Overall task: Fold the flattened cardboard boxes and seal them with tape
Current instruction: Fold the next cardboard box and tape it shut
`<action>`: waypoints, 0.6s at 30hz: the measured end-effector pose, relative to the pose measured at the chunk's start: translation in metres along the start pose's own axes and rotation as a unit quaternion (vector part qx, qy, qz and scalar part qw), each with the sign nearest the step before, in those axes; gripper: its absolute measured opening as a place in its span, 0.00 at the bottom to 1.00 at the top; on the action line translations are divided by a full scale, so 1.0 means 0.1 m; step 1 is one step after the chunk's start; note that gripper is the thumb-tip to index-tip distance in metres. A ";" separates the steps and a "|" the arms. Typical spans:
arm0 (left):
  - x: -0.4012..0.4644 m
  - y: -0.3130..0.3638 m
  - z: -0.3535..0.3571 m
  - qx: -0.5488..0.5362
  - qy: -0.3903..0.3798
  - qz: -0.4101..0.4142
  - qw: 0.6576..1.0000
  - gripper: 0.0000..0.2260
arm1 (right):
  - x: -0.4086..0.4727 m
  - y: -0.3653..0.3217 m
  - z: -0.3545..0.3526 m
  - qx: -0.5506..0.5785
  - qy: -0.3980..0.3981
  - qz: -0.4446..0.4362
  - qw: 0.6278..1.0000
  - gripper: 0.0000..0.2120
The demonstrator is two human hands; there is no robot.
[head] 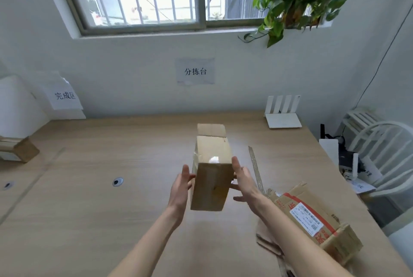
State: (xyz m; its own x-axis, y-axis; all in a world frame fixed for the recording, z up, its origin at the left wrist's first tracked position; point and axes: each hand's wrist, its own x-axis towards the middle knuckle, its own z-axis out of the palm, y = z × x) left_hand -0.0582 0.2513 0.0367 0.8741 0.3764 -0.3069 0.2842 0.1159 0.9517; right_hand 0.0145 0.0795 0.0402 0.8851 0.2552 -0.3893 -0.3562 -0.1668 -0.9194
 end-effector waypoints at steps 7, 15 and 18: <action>-0.17 0.79 -0.20 -0.017 0.035 0.102 0.994 0.32 | -0.25 -0.75 -0.08 -0.015 -0.071 -0.098 0.993 0.19; -0.48 1.34 -0.70 0.074 0.033 0.134 0.988 0.60 | -0.62 -1.35 0.24 -0.010 -0.134 -0.199 0.971 0.18; -0.52 1.45 -1.01 0.052 0.043 0.144 0.987 0.54 | -0.76 -1.49 0.52 -0.018 -0.153 -0.210 0.965 0.20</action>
State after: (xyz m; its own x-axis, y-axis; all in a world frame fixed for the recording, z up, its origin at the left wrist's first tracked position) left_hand -0.1026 0.3412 0.1914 0.8894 0.4569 -0.0169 0.0709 -0.1012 0.9923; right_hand -0.0153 0.1348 0.2033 0.8167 0.5769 0.0146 0.0315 -0.0193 -0.9993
